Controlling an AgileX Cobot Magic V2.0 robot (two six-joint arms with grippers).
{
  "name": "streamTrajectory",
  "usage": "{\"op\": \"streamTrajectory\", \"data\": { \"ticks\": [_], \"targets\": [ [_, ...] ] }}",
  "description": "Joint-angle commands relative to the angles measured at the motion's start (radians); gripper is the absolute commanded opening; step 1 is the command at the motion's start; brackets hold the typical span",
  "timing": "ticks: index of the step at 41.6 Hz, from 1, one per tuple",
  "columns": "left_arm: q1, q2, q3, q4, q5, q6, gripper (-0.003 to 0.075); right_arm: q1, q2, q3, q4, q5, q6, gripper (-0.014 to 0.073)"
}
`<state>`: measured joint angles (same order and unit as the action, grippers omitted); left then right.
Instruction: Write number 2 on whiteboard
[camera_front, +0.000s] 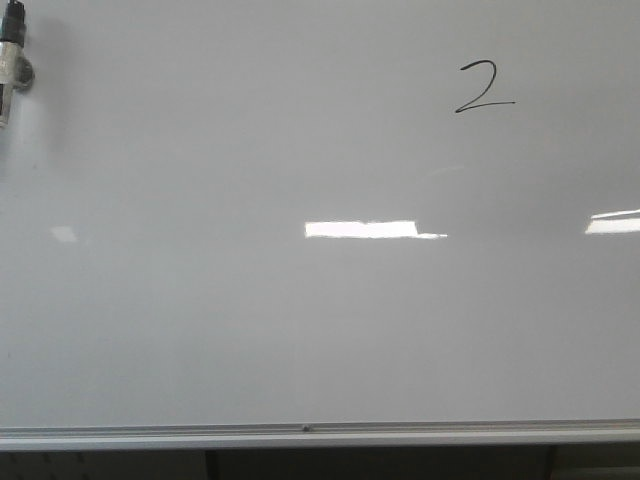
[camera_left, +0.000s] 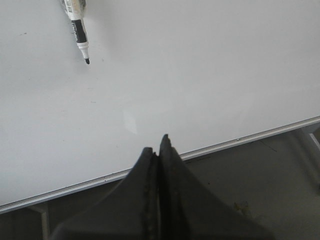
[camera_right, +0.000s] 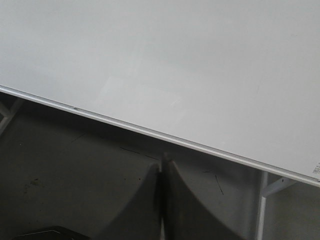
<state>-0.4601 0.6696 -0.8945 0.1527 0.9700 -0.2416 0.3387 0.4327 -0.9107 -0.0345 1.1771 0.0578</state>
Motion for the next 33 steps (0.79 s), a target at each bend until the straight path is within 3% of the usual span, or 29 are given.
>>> {"op": "streamTrajectory", "data": {
  "ticks": [1, 27, 33],
  "targets": [
    [-0.009, 0.001, -0.032, 0.0, -0.059, -0.013, -0.002, -0.005, 0.01, -0.018, -0.017, -0.062, -0.008, -0.0069],
    [-0.009, -0.007, -0.027, 0.0, -0.061, -0.013, -0.002, -0.005, 0.01, -0.018, -0.017, -0.061, -0.008, -0.0069],
    [0.041, -0.049, 0.025, -0.008, -0.088, -0.009, -0.002, -0.005, 0.01, -0.018, -0.017, -0.06, -0.008, -0.0069]
  ]
}}
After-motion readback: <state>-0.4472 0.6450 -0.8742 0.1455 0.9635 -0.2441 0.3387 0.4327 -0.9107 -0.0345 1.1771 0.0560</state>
